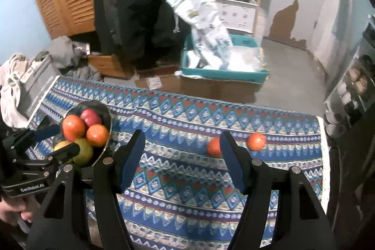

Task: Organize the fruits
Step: 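Move the left tool to one tangerine while the right tool approaches the other tangerine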

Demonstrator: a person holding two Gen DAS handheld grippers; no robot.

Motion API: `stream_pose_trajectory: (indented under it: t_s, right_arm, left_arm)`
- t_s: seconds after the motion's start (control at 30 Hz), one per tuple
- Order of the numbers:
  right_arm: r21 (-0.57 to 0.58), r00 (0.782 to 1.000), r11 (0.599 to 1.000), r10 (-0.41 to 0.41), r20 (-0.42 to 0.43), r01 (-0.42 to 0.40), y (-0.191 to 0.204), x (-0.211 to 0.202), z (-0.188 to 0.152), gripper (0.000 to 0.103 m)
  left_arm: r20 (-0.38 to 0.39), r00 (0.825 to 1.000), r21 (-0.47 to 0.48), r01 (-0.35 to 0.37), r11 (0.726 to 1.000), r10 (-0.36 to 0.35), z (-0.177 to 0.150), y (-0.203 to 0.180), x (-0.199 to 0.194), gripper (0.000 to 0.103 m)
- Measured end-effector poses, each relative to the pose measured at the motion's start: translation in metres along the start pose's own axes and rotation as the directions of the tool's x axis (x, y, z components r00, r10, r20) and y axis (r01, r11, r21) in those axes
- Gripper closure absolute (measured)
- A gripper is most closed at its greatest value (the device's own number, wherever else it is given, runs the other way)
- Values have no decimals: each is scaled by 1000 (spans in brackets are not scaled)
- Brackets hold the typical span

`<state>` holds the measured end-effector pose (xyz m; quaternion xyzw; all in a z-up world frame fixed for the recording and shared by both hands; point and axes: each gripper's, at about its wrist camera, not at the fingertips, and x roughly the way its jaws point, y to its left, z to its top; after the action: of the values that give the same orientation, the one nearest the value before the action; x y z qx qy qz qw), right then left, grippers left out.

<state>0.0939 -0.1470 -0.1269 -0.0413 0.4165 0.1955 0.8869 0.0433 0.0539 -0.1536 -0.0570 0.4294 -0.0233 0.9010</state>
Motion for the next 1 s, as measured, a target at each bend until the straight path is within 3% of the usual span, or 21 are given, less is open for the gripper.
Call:
stream_pose_trajectory:
  t_s: [0.5, 1.0]
  right_arm:
    - [67, 996, 994, -86, 3, 85, -65, -18, -20, 36]
    - [112, 992, 990, -79, -101, 90, -110, 21, -12, 36]
  left_arm:
    - [-31, 999, 55, 42, 998, -40, 11, -48, 15, 27]
    - [-114, 992, 93, 64, 994, -54, 42, -81, 70, 27]
